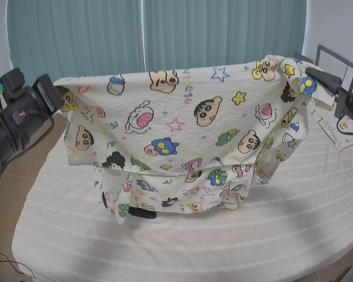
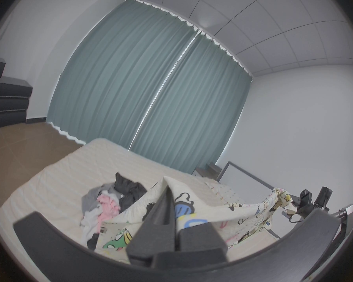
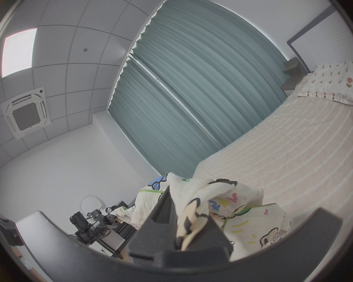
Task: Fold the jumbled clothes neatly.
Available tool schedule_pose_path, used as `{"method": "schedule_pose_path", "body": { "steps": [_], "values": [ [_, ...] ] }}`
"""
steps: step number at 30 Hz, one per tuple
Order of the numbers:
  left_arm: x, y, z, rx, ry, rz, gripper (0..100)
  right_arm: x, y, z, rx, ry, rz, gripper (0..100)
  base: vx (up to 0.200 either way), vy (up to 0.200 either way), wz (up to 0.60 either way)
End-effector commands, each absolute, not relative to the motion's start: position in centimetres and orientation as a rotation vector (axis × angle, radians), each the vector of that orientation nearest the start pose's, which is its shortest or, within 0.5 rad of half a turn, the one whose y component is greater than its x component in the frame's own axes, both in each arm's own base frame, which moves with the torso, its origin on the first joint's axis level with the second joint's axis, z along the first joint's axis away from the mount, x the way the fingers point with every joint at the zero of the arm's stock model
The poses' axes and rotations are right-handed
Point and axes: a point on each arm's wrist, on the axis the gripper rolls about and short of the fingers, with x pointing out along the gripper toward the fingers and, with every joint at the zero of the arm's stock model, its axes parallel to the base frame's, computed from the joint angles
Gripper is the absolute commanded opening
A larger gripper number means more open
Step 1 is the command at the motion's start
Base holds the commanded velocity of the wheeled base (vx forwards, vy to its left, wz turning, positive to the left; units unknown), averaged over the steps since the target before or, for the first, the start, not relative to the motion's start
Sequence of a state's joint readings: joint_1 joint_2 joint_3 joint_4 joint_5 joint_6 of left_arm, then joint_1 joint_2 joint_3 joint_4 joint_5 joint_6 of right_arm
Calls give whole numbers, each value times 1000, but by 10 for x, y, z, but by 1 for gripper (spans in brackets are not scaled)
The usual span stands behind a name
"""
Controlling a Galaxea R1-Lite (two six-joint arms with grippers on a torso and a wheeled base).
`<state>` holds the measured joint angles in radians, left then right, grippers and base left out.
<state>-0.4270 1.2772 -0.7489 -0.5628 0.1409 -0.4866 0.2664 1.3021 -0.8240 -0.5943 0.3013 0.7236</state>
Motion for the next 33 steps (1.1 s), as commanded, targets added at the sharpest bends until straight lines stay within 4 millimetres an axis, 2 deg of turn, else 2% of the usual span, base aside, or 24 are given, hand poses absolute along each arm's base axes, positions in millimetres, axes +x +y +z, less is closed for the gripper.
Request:
{"method": "schedule_pose_path", "body": {
  "steps": [1, 4, 9, 16, 21, 25, 31, 33],
  "values": [
    [182, -80, 247, -529, 96, -281, 0, 207, 66, 267, 703, 170, 569, 0, 0, 0, 0],
    [183, -81, 245, -568, 111, -277, 0, 213, 69, 265, 703, 183, 568, 0, -67, 0, 0],
    [183, -81, 244, -605, 119, -273, 0, 211, 74, 260, 704, 211, 582, 0, -200, 0, 0],
    [179, -79, 237, -600, 140, -264, 0, 200, 72, 268, 705, 179, 604, 0, -200, 0, 0],
    [173, -76, 240, -606, 119, -269, 0, 188, 71, 275, 706, 153, 631, 0, -200, 0, 0],
    [171, -75, 243, -611, 109, -276, 0, 176, 72, 280, 704, 131, 661, 0, 0, 0, 0],
    [170, -76, 243, -628, 112, -280, 0, 172, 70, 283, 704, 115, 670, 0, 0, 0, 0],
    [165, -80, 246, -659, 114, -321, 0, 163, 67, 288, 707, 91, 691, 0, 0, 0, 0]
  ]
}}
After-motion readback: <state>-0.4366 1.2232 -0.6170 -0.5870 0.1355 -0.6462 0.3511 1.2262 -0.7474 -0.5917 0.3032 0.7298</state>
